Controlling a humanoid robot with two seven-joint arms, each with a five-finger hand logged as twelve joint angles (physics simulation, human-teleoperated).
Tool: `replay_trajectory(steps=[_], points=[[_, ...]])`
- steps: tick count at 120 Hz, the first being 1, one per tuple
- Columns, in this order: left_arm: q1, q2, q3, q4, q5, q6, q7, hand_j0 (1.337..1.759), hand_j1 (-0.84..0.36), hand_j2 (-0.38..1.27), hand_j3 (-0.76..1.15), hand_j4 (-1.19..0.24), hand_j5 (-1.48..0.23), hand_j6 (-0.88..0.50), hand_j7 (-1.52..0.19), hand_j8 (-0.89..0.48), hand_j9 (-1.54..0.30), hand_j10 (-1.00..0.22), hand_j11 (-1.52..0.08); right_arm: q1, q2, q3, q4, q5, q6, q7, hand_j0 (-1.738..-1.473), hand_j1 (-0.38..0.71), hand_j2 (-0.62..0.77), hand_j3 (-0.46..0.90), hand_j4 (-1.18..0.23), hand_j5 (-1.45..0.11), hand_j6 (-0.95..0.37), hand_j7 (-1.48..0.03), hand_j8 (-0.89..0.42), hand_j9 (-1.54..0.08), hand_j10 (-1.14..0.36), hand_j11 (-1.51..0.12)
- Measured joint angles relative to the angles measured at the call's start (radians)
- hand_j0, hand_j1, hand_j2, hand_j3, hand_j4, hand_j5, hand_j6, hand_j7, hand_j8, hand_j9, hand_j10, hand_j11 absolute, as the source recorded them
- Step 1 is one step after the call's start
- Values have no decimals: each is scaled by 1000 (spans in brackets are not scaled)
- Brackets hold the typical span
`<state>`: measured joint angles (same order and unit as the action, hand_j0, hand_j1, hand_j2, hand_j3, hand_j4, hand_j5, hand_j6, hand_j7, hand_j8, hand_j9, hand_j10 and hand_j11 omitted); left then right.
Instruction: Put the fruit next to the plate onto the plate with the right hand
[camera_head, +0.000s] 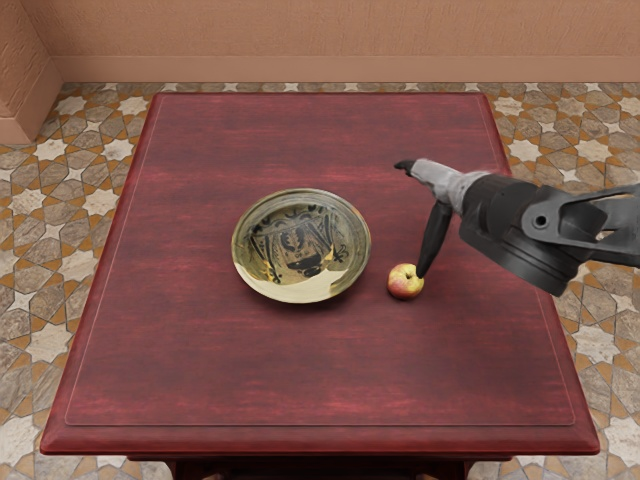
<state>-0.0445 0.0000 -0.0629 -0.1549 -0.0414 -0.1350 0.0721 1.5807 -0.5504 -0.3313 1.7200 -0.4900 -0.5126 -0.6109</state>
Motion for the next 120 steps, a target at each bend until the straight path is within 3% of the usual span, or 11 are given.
replay_trajectory(steps=[35,64,120], points=[[0,0,0,0,0,0,0,1658,73,46,0,-230,-299,-230,-299,-230,-299,-230,-299,-4,82,-44,10,1,-84,0,-1658,-306,-6,0,-37,-47,-38,-47,-38,-47,-37,-47],[0,0,0,0,0,0,0,1658,73,46,0,-230,-299,-230,-299,-230,-299,-230,-299,-5,68,-49,10,84,-97,0,-1658,-307,-6,0,-37,-47,-37,-47,-37,-47,-37,-47],[0,0,0,0,0,0,0,1658,73,46,0,-230,-299,-230,-299,-230,-299,-230,-299,-79,87,-47,6,-15,-98,0,-1658,-304,-7,0,-38,-49,-39,-49,-39,-49,-38,-49]])
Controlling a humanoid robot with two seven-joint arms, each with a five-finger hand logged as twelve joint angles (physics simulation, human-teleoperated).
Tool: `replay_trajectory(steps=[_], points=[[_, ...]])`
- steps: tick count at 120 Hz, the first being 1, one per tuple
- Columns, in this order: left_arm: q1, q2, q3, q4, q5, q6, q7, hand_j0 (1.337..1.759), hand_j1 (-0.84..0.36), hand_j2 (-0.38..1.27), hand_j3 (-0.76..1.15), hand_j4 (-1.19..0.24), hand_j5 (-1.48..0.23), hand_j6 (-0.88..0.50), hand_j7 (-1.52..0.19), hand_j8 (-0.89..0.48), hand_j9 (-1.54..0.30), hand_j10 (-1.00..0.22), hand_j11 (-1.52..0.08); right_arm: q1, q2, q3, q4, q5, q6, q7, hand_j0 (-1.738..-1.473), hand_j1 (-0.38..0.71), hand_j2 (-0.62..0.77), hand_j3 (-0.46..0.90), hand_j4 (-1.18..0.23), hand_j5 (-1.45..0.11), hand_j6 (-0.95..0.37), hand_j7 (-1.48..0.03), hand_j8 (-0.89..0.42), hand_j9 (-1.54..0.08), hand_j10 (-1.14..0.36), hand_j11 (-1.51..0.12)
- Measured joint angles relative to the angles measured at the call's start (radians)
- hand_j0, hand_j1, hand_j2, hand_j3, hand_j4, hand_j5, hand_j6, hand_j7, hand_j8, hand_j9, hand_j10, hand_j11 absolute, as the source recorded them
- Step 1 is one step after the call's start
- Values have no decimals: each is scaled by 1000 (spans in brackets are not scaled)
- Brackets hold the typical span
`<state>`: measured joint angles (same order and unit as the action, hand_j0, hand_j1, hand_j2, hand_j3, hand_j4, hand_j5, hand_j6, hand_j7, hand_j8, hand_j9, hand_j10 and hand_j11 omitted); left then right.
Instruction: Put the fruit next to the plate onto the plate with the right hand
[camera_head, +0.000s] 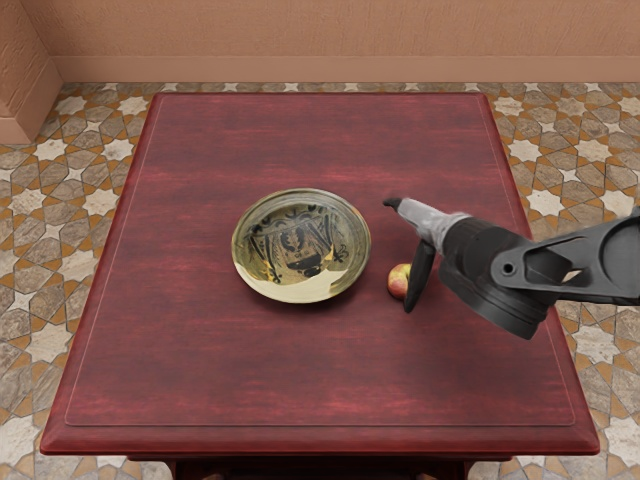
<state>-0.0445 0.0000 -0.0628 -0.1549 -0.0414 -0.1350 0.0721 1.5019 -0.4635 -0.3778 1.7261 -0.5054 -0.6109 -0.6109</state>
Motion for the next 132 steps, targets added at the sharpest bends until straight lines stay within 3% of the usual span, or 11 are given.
replay_trajectory(steps=[26,54,73,132], points=[[0,0,0,0,0,0,0,1658,73,46,0,-230,-299,-230,-299,-230,-299,-230,-299,-51,3,1,-6,-5,0,0,-1658,-287,-10,0,-53,-68,-53,-68,-53,-68,-53,-68],[0,0,0,0,0,0,0,1658,73,46,0,-230,-299,-230,-299,-230,-299,-230,-299,-62,0,-1,-8,-6,0,0,-1658,-92,-42,0,-215,-279,-216,-279,-216,-279,-215,-279],[0,0,0,0,0,0,0,1658,73,46,0,-230,-299,-230,-299,-230,-299,-230,-299,-57,-22,-1,-8,-6,0,0,-1658,-17,-54,0,-278,-361,-279,-361,-279,-361,-278,-361],[0,0,0,0,0,0,0,1658,73,46,0,-230,-299,-230,-299,-230,-299,-230,-299,-38,1,-57,-8,-51,0,0,-1658,52,-66,0,-335,-435,-336,-435,-336,-435,-335,-435]])
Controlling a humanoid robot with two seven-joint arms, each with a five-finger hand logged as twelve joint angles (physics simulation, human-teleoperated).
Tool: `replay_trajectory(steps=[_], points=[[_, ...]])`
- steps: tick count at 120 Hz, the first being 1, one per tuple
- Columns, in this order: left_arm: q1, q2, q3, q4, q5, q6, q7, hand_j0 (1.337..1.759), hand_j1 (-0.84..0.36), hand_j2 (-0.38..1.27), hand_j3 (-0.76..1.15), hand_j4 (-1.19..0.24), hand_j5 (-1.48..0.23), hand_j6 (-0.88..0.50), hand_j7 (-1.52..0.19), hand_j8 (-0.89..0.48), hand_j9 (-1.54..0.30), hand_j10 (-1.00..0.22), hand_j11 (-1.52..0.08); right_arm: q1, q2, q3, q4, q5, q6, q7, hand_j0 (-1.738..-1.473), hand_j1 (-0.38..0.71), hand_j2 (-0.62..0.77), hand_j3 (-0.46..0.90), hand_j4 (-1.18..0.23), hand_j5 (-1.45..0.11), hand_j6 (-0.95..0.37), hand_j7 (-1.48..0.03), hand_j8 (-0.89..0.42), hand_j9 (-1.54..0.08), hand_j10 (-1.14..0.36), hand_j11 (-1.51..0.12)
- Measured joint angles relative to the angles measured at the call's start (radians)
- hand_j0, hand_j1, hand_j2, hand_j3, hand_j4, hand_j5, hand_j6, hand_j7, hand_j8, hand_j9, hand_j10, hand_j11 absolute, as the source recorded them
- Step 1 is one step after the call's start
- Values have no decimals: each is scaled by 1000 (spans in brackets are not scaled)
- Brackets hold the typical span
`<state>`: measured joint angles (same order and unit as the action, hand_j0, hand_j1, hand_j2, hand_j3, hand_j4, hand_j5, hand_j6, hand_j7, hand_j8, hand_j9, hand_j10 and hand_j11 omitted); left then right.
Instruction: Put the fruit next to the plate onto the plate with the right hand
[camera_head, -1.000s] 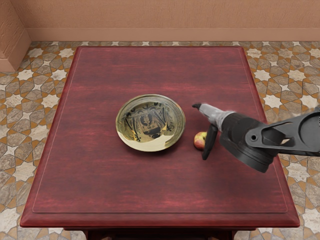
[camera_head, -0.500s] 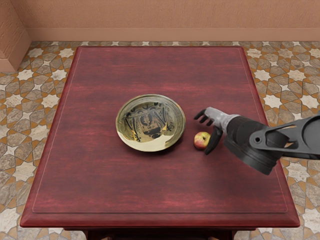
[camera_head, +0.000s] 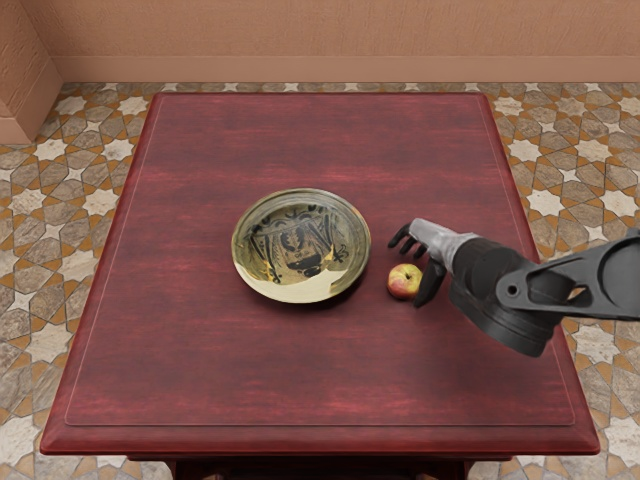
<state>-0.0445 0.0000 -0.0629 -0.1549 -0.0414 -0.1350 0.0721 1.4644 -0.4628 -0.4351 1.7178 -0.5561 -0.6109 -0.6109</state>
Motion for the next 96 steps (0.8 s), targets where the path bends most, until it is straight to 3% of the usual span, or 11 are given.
replay_trajectory(steps=[66,96], points=[[0,0,0,0,0,0,0,1658,73,46,0,-230,-299,-230,-299,-230,-299,-230,-299,19,27,-37,-3,-4,0,0,-1658,109,-75,0,-382,-497,-383,-496,-383,-497,-382,-497],[0,0,0,0,0,0,0,1658,73,46,0,-230,-299,-230,-299,-230,-299,-230,-299,19,54,-41,-3,-2,0,0,-1658,184,-88,0,-447,-577,-446,-579,-428,-579,-446,-579]])
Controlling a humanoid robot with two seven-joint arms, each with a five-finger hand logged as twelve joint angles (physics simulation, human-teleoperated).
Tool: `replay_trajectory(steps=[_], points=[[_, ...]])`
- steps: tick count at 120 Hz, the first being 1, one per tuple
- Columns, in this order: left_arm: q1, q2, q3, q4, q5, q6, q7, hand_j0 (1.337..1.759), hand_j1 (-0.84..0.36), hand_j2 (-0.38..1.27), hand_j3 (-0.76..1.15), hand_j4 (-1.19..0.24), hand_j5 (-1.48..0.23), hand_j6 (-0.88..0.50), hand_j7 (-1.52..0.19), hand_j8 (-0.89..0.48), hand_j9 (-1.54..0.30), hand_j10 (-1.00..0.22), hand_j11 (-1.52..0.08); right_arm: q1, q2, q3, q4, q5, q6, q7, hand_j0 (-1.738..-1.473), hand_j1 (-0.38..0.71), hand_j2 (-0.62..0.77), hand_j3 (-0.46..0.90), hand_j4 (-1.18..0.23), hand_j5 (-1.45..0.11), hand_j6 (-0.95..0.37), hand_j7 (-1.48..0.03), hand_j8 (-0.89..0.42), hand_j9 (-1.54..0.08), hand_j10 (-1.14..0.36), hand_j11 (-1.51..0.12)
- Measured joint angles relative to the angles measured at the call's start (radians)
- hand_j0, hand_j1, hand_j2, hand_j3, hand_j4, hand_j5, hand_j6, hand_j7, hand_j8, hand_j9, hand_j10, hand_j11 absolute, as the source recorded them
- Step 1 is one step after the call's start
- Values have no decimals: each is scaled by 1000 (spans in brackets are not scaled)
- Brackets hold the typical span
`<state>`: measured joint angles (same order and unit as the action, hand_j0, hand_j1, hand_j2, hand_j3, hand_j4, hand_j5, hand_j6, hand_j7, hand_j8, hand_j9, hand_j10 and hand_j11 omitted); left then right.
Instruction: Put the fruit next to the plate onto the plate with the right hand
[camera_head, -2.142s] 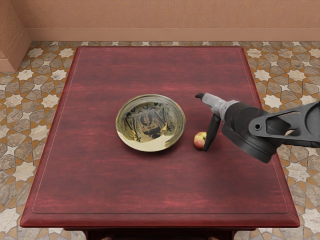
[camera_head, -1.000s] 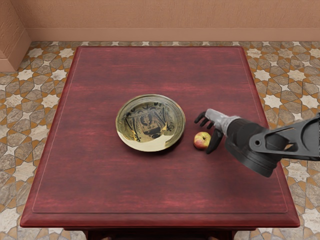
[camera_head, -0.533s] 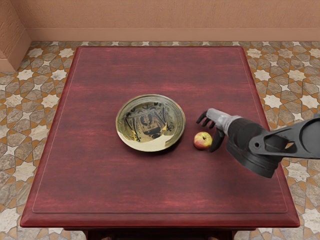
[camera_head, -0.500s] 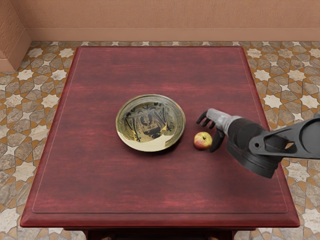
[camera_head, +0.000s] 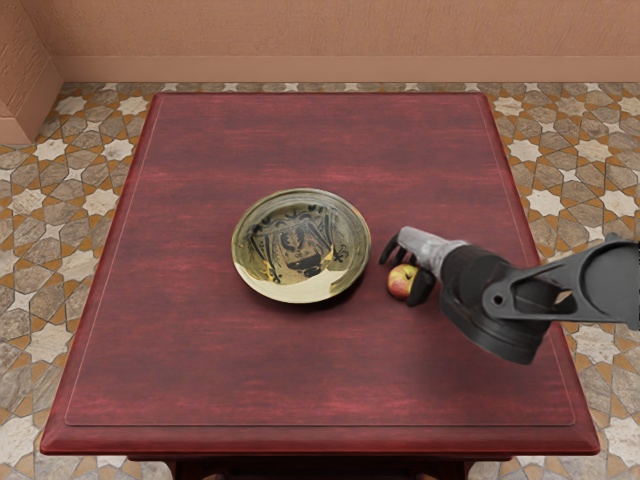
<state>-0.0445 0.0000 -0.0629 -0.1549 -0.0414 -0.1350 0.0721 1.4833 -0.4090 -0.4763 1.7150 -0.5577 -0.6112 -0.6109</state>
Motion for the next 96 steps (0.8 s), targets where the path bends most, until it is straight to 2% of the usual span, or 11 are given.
replay_trajectory(steps=[12,26,46,57,84,96], points=[[0,0,0,0,0,0,0,1658,73,46,0,-230,-299,-230,-299,-230,-299,-230,-299,0,6,-6,0,-1,0,0,-1657,211,-105,0,-477,-607,-474,-613,-419,-617,-472,-616],[0,0,0,0,0,0,0,1658,73,46,0,-230,-299,-230,-299,-230,-299,-230,-299,0,8,-12,-1,0,1,0,-1653,238,-110,-2,-530,-674,-432,-680,-354,-682,-527,-681],[0,0,0,0,0,0,0,1658,73,46,0,-230,-299,-230,-299,-230,-299,-230,-299,1,9,-14,-4,9,3,0,-1646,262,-48,0,-604,-817,-383,-799,-312,-811,-600,-813],[0,0,0,0,0,0,0,1658,73,46,0,-230,-299,-230,-299,-230,-299,-230,-299,2,6,-14,-5,26,4,0,-1643,263,-23,0,-645,-902,-377,-868,-286,-897,-590,-897],[0,0,0,0,0,0,0,1658,73,46,0,-230,-299,-230,-299,-230,-299,-230,-299,52,-42,-5,-7,77,3,1,-1645,231,62,0,-700,-995,-416,-948,-326,-1003,-643,-1008],[0,0,0,0,0,0,0,1658,73,46,0,-230,-299,-230,-299,-230,-299,-230,-299,64,-87,56,-7,93,2,1,-1647,239,144,0,-716,-1003,-426,-963,-349,-1019,-671,-1023]])
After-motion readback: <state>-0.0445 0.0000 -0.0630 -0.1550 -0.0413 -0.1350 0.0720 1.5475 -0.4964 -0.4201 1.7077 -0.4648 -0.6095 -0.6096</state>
